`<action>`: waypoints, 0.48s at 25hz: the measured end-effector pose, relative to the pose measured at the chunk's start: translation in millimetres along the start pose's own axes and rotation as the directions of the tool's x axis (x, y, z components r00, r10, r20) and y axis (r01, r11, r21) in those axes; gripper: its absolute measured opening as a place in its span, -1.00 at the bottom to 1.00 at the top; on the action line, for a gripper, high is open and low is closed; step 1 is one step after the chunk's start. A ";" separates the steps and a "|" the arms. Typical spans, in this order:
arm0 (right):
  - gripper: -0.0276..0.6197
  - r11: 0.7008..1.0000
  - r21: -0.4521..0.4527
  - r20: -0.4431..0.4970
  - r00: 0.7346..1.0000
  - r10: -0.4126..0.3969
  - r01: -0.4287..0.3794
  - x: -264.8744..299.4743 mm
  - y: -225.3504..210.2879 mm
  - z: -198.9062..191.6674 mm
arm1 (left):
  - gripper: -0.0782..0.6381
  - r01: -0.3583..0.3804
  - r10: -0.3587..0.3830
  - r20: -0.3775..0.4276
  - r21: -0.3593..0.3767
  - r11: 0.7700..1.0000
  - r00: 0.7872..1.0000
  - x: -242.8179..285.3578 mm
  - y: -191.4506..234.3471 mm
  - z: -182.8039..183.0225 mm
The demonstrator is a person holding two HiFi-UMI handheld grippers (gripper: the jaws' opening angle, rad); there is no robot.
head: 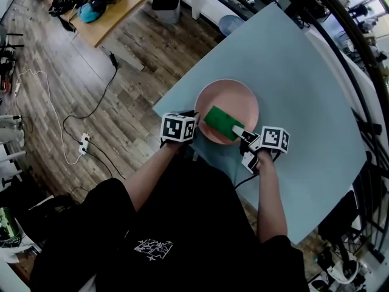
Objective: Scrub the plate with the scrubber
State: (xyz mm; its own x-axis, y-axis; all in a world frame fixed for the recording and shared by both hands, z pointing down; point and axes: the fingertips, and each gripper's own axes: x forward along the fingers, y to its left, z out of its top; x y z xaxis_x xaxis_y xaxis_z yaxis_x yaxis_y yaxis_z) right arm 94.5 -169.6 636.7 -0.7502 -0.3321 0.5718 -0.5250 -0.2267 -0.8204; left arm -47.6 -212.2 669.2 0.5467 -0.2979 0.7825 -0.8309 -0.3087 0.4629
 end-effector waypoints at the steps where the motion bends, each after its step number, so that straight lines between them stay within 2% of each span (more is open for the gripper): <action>1: -0.49 1.000 0.002 0.001 1.000 0.005 -0.005 4.8 3.5 1.6 | -0.60 0.005 -0.005 -0.001 0.003 1.000 1.000 0.5 -0.2 0.5; 5: -0.49 1.000 0.017 0.004 1.000 0.014 -0.014 19.2 10.5 5.2 | -0.60 0.013 -0.013 -0.002 0.014 1.000 1.000 1.6 0.1 0.9; 12: -0.50 1.000 0.018 0.063 0.998 -0.001 0.000 22.5 11.5 25.6 | -0.60 0.022 -0.022 -0.005 0.025 0.999 1.000 2.0 1.4 4.2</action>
State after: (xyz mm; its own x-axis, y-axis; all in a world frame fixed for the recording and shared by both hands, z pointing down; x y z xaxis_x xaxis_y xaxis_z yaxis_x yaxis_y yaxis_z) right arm 81.8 -203.2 640.0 -0.7228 -0.3890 0.5712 -0.5175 -0.2430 -0.8204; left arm -47.2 -217.0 669.7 0.5643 -0.2866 0.7742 -0.8157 -0.3381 0.4694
